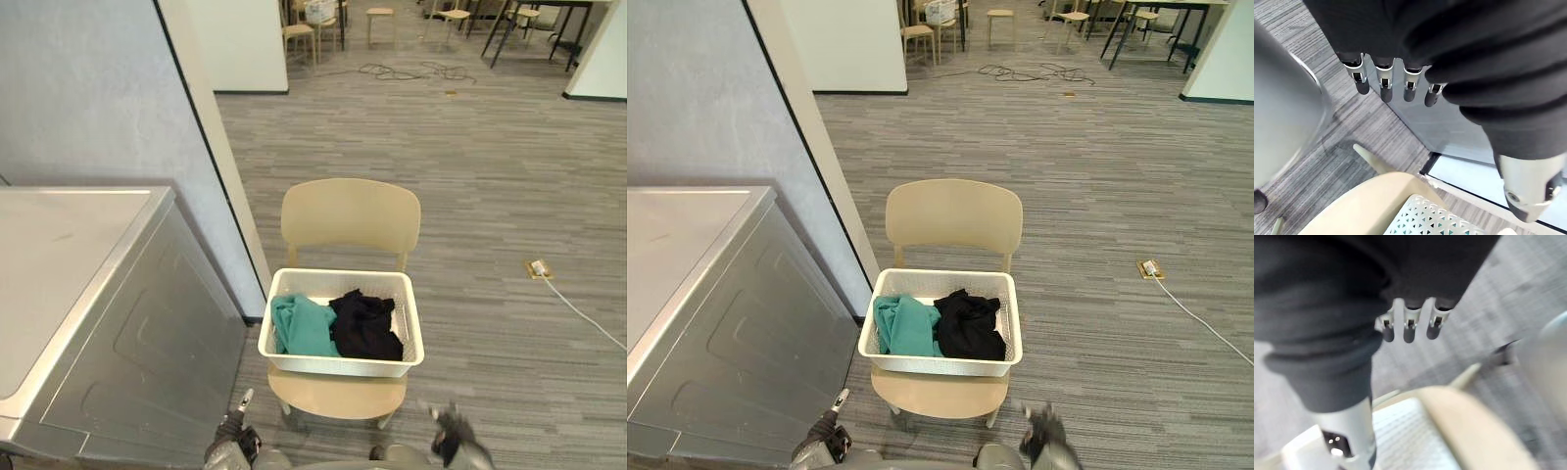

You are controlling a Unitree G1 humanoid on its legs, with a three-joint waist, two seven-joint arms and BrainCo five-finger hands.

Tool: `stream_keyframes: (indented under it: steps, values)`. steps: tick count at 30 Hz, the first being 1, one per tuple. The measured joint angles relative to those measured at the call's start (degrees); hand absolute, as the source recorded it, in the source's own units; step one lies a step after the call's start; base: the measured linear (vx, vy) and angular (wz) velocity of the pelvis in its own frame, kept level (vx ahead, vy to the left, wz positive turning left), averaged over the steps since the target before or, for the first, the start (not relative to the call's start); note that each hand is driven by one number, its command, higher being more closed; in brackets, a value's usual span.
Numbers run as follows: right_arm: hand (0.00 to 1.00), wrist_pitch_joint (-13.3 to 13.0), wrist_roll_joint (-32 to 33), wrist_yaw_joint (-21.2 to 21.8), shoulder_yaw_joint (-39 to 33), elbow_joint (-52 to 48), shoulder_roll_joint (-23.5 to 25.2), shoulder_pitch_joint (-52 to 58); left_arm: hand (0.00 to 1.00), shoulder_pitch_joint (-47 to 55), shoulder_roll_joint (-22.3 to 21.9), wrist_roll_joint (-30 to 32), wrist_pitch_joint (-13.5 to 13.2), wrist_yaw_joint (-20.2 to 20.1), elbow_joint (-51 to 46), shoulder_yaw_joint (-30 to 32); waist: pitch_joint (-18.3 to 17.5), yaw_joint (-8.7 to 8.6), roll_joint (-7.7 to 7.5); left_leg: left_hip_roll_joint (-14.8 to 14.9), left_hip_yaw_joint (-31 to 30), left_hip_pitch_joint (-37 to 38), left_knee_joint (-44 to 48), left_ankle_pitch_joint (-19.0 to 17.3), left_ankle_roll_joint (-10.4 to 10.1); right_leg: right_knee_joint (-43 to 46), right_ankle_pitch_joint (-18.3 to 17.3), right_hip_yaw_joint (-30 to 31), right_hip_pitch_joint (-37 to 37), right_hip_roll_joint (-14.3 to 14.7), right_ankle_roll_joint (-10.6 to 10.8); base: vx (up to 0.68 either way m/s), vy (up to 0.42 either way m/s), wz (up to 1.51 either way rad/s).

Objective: Pick up the laundry basket with both hands and put the clothes into the washing machine.

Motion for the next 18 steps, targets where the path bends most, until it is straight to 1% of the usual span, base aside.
stream_keyframes:
  steps: [1,2,3,4,5,6,7,8,11,12,14,15,16,17,18]
  values:
    - [0.0,-1.3,-0.7,-0.8,0.5,-5.3,-0.1,-0.2,0.0,0.5,0.4,0.1,0.0,0.7,-0.2,0.0,0.2,-0.31,-0.49,0.4,0.8,0.7,-6.0,-0.5,-0.1,0.0,0.2,1.1,-1.0,-0.3,-0.2,0.04,0.091,-0.03]
    - [0.0,-1.8,-1.8,-1.1,0.6,-7.4,-0.1,-0.1,0.0,0.6,0.6,0.2,0.1,1.1,-0.2,-0.1,0.2,-0.33,-0.76,0.3,0.8,1.2,-9.2,-0.5,-0.1,0.1,0.4,1.5,-1.5,-0.7,0.1,0.05,0.142,-0.12]
    - [0.0,-2.8,-2.8,-1.8,1.4,-11.2,-0.2,-0.2,0.0,1.3,0.9,0.3,0.1,1.5,-0.1,-0.8,0.1,-0.35,-0.65,0.2,0.9,2.9,-17.2,0.0,-0.7,0.2,0.8,2.1,-2.3,-1.2,0.9,0.01,0.213,-0.21]
    - [0.0,-3.4,-4.7,-1.8,2.2,-13.7,-0.4,-0.1,0.0,2.1,0.9,0.8,0.1,2.1,0.5,-1.6,-0.5,-0.4,0.43,-0.1,0.6,4.1,-22.5,0.7,-2.8,0.2,1.1,2.5,-3.0,-1.2,1.9,0.04,0.319,-0.33]
    - [0.0,-4.2,-6.7,-1.9,3.2,-15.6,-0.7,-0.2,0.0,2.8,0.7,1.3,0.2,2.5,1.9,-2.8,-1.2,-0.5,1.45,-1.0,0.9,6.3,-26.2,-0.3,-5.5,-0.7,1.8,3.4,-3.4,-1.5,3.7,0.05,0.343,-0.16]
    - [0.0,-4.8,-9.1,-1.9,4.0,-16.5,-0.7,-0.3,0.0,2.1,1.7,2.4,0.3,2.5,2.8,-4.2,-1.1,-0.77,0.91,-2.4,1.0,6.4,-27.6,-0.5,-5.8,-2.7,3.6,3.6,-3.0,-2.6,5.4,0.06,0.29,-0.07]
    - [0.0,-4.9,-10.3,-1.9,4.4,-16.5,-0.9,-0.4,0.0,1.9,2.3,2.8,0.3,2.4,2.9,-5.5,-0.8,-0.77,0.54,-3.4,1.2,6.5,-27.7,-0.5,-5.8,-4.1,4.6,3.7,-2.4,-3.2,6.1,0.04,0.271,0.03]
    - [0.0,-4.9,-12.8,-1.8,5.8,-16.5,-1.2,-0.6,0.0,1.7,3.2,4.3,0.3,2.2,2.9,-7.6,-0.7,-0.4,0.13,-4.8,1.7,6.7,-27.6,-0.5,-5.8,-7.3,6.3,3.9,-0.7,-4.5,6.9,0.03,0.231,-0.01]
    - [0.0,-4.9,-16.2,-1.5,10.2,-16.1,-3.2,-2.7,0.0,1.8,5.0,5.9,0.0,2.1,2.8,-12.3,-0.8,-0.24,-0.32,-7.0,1.8,7.3,-27.2,-0.7,-5.5,-13.2,9.5,3.9,2.7,-6.7,7.7,0.02,0.234,-0.01]
    - [0.0,-4.9,-17.2,-1.5,11.1,-15.8,-4.1,-3.6,0.0,1.9,5.3,6.0,0.0,2.1,2.8,-12.7,-0.8,-0.18,-0.32,-7.1,1.8,7.3,-27.2,-0.7,-5.4,-13.8,10.0,3.9,2.9,-6.7,7.8,-0.01,0.126,-0.11]
    - [0.0,-5.0,-20.7,-0.9,14.2,-12.2,-7.7,-8.0,0.0,1.9,6.5,6.5,0.0,2.1,2.8,-14.6,-0.6,-0.18,-0.57,-7.0,1.9,6.9,-27.2,-0.9,-5.4,-15.6,10.8,3.7,3.2,-6.6,8.1,-0.02,0.036,-0.05]
    - [0.0,-5.0,-21.8,-0.4,15.4,-10.6,-9.5,-9.8,0.0,1.7,6.7,6.6,-0.1,2.1,2.8,-14.8,-0.4,-0.16,-0.42,-6.8,1.9,6.6,-27.2,-1.0,-5.5,-16.2,11.3,3.6,3.2,-6.4,8.0,-0.05,-0.015,-0.01]
    - [0.0,-4.8,-22.7,-0.1,16.9,-8.9,-11.8,-12.1,0.0,1.3,6.7,6.7,-0.1,2.1,2.8,-15.8,0.4,-0.1,-0.34,-6.6,1.9,6.2,-27.2,-1.1,-5.6,-16.9,11.8,3.6,3.1,-6.2,8.1,-0.09,-0.023,0.0]
    - [0.0,-4.7,-23.2,0.4,17.9,-7.7,-13.4,-14.1,0.0,0.7,6.8,6.9,-0.1,2.0,2.8,-16.2,1.4,-0.05,-0.12,-6.4,1.7,5.4,-27.1,-1.5,-5.3,-17.0,12.3,3.5,2.8,-6.0,8.1,-0.11,-0.019,-0.01]
    - [0.0,-4.7,-23.9,0.8,19.1,-6.5,-15.0,-16.3,0.0,0.2,6.7,7.0,-0.1,2.0,2.8,-16.7,2.1,-0.11,0.04,-6.0,1.6,3.9,-26.4,-2.4,-5.2,-17.1,12.7,3.5,1.6,-5.7,8.0,-0.15,-0.006,-0.02]
